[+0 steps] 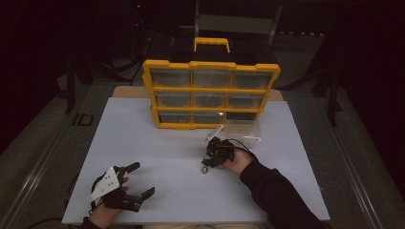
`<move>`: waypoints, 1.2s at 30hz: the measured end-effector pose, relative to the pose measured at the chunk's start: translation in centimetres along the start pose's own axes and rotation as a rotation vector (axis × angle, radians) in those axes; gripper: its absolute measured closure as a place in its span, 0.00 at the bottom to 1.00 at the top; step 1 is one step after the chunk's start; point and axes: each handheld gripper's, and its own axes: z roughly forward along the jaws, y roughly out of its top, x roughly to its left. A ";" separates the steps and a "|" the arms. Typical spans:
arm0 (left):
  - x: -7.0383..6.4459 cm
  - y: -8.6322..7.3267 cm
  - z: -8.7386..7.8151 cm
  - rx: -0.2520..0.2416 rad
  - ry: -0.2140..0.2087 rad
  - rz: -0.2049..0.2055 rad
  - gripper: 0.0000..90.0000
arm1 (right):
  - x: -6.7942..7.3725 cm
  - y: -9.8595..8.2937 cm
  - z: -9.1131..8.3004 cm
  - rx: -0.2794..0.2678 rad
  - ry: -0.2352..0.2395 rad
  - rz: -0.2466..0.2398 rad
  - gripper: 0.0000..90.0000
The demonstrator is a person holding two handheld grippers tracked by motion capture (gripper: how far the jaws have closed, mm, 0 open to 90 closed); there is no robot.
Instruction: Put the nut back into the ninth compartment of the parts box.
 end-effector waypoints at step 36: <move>0.0 0.0 0.0 0.001 -0.002 -0.001 0.00 | 0.7 2.0 -0.9 0.080 -0.017 -0.033 0.78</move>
